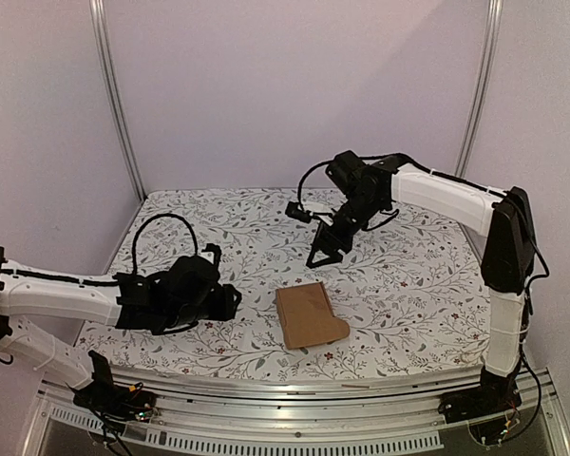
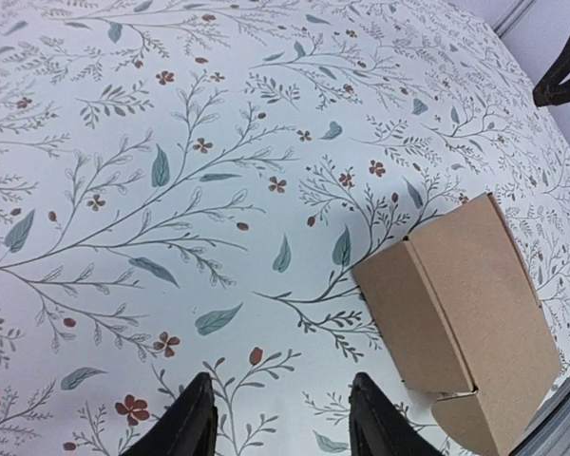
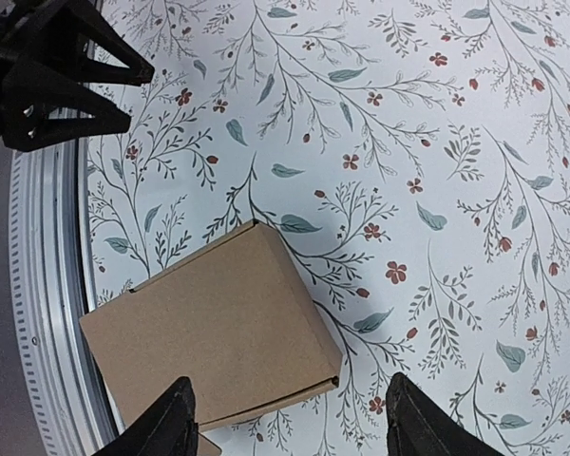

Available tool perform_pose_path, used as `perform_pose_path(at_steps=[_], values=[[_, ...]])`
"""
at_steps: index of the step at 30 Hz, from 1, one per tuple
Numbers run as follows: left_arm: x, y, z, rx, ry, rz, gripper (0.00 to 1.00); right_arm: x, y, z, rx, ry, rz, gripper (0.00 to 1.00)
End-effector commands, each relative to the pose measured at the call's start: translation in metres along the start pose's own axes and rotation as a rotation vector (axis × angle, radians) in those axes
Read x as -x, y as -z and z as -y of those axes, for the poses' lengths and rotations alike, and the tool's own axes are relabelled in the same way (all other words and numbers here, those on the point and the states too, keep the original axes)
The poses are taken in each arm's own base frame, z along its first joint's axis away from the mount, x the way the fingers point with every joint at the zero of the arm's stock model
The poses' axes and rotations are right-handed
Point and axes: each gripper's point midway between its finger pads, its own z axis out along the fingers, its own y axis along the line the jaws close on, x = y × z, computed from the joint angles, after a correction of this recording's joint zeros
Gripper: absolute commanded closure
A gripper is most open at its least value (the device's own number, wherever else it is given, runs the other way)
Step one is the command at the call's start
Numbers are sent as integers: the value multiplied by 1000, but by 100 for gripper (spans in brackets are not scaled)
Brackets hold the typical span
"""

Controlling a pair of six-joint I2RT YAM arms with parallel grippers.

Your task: Fold the paper box

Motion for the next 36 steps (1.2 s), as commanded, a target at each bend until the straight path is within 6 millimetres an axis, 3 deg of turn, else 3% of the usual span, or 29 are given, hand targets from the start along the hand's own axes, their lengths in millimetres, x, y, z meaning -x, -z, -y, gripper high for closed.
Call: perform_pose_path(at_steps=[1, 5, 10, 16, 22, 25, 30, 34, 36], values=[[2, 8, -12, -90, 104, 76, 50, -6, -32, -10, 82, 89, -57, 34], [1, 17, -2, -174, 65, 81, 46, -20, -59, -14, 128, 65, -129, 37], [-8, 17, -5, -168, 48, 43, 46, -44, -72, -24, 180, 12, -197, 51], [-19, 21, -10, -210, 84, 61, 46, -70, -72, -36, 219, -84, -266, 61], [-27, 25, -13, -229, 41, 88, 46, -102, -61, -71, 284, -156, -351, 62], [-34, 25, -5, -249, -16, 71, 46, -96, -45, -79, 276, -139, -337, 60], [-47, 26, 21, -282, -152, 39, 46, -63, -20, -58, 116, -23, -260, 52], [-58, 29, 46, -321, -276, 24, 45, -52, -21, -39, 40, 35, -249, 49], [-64, 27, 52, -320, -308, 6, 45, -53, -31, -33, 41, 43, -267, 48]])
